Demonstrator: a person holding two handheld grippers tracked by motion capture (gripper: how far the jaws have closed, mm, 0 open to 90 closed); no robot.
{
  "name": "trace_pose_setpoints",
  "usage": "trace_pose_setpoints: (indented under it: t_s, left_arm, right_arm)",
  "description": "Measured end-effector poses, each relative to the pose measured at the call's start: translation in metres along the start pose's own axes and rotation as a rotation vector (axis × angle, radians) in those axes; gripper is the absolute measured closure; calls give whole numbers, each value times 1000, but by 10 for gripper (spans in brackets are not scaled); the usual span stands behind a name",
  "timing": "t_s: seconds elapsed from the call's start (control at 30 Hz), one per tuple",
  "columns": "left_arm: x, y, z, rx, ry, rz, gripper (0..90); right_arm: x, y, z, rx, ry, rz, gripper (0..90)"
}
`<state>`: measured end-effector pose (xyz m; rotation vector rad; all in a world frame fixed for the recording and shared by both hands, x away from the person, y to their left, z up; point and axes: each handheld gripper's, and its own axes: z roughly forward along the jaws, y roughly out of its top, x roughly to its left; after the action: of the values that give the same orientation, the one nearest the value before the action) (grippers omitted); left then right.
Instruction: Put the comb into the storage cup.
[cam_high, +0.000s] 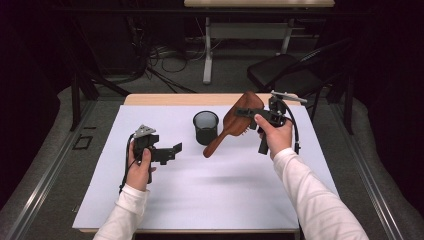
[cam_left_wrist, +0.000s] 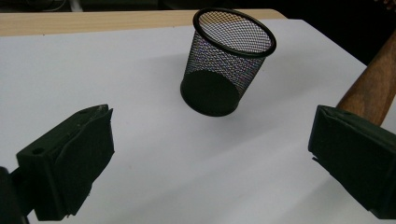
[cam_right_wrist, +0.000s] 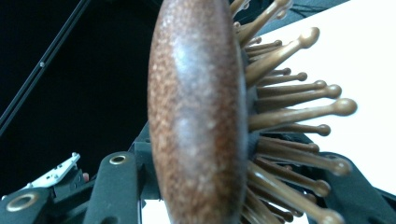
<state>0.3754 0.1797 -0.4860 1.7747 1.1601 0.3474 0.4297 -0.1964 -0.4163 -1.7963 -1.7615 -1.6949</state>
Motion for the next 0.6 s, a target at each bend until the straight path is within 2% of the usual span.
trace_pose_setpoints:
  t_s: [0.33,0.6]
  left_arm:
    - [2,-1,2,32,-6,-10,2]
    - [4,-2,2,23,-6,-9,2]
  right_arm:
    - [9,14,4,-20,-31,-16,472]
    - [13,23,9,-42,-50,-14,472]
